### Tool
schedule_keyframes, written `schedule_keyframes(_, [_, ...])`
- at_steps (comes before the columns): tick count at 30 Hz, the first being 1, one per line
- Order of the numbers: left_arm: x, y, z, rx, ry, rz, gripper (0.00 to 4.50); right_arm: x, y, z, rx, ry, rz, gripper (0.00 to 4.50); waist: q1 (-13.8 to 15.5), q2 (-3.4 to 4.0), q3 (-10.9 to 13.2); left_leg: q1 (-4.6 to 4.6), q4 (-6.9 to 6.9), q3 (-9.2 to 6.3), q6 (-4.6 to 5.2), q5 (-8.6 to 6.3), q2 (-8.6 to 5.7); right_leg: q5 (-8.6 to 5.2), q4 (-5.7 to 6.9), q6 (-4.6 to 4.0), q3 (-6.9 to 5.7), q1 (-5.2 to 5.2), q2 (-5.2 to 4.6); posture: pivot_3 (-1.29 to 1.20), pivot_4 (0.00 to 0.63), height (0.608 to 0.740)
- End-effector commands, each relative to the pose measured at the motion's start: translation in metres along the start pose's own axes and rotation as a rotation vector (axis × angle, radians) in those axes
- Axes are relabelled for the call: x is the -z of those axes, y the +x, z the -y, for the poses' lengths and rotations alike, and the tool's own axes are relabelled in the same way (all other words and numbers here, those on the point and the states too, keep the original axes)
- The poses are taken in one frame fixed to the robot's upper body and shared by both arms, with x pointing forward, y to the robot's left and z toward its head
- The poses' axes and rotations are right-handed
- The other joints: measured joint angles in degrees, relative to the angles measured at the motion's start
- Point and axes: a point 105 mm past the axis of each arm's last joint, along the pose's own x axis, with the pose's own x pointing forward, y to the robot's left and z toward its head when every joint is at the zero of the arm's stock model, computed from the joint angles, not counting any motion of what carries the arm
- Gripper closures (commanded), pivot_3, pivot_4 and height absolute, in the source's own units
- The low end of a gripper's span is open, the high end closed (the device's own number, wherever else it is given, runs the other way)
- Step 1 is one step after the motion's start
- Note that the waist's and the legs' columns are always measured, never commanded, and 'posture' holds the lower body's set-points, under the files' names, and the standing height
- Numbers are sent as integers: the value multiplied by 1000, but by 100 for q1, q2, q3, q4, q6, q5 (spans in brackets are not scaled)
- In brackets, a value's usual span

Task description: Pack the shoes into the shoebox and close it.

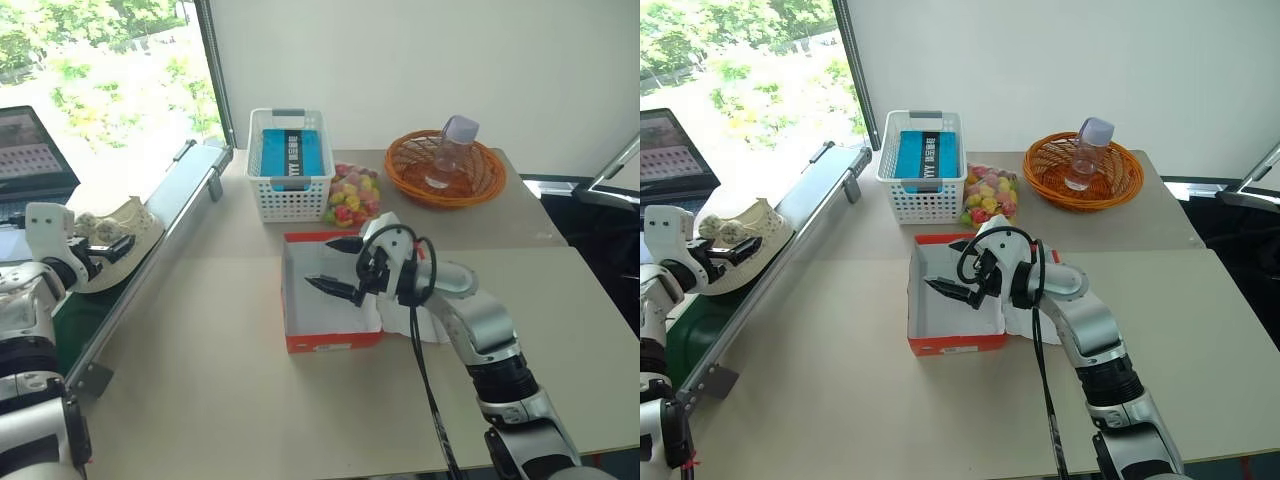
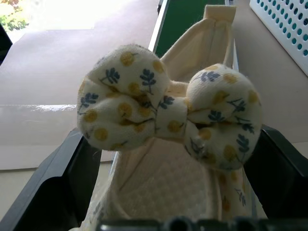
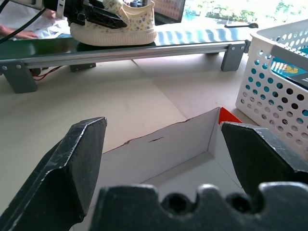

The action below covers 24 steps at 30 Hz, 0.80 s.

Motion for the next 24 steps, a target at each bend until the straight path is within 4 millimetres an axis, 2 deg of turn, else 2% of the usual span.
schedule_keyframes(1, [1,6,8,33,3,-2,747,-13,-6,3,25,-44,30,0,12,0,0,0,0,0,-1,1,0,0,0,0,0,1,0,0,150,740])
schedule_keyframes(3, [0,9,15,57,6,8,1586,-13,-7,4,30,-46,29,0,25,1,-1,0,0,-1,-2,1,0,0,0,0,-1,1,-1,0,150,740])
schedule_keyframes(7, [-3,12,27,103,13,25,2946,-13,-7,4,34,-46,26,0,80,2,-2,0,0,-2,-2,1,0,0,3,-1,-2,1,-1,0,150,740])
schedule_keyframes(11, [-9,12,35,130,16,38,4141,-12,-7,4,37,-46,23,0,144,1,-2,-1,3,-3,-2,2,-3,0,0,2,-3,6,-2,0,150,740])
schedule_keyframes(14, [-33,11,50,179,11,110,4293,-11,-8,6,49,-28,27,0,182,1,-2,-2,4,-6,-2,2,-3,0,0,2,-6,6,-2,0,150,740])
schedule_keyframes(18, [-72,3,94,321,11,228,4293,-24,-12,13,93,92,103,0,203,-12,-4,-16,15,-15,-2,2,-2,0,-2,2,-18,8,-3,0,150,740])
schedule_keyframes(21, [-91,-2,125,396,-32,300,4293,-36,-16,20,129,205,162,0,131,-16,-4,-26,16,-18,-1,2,-1,2,-5,4,-19,4,-2,0,150,740])
schedule_keyframes(24, [-102,-7,156,467,-54,339,4293,-41,-19,24,151,278,190,0,70,-16,-5,-28,16,-22,0,3,-1,3,-3,5,-19,3,1,0,150,740])
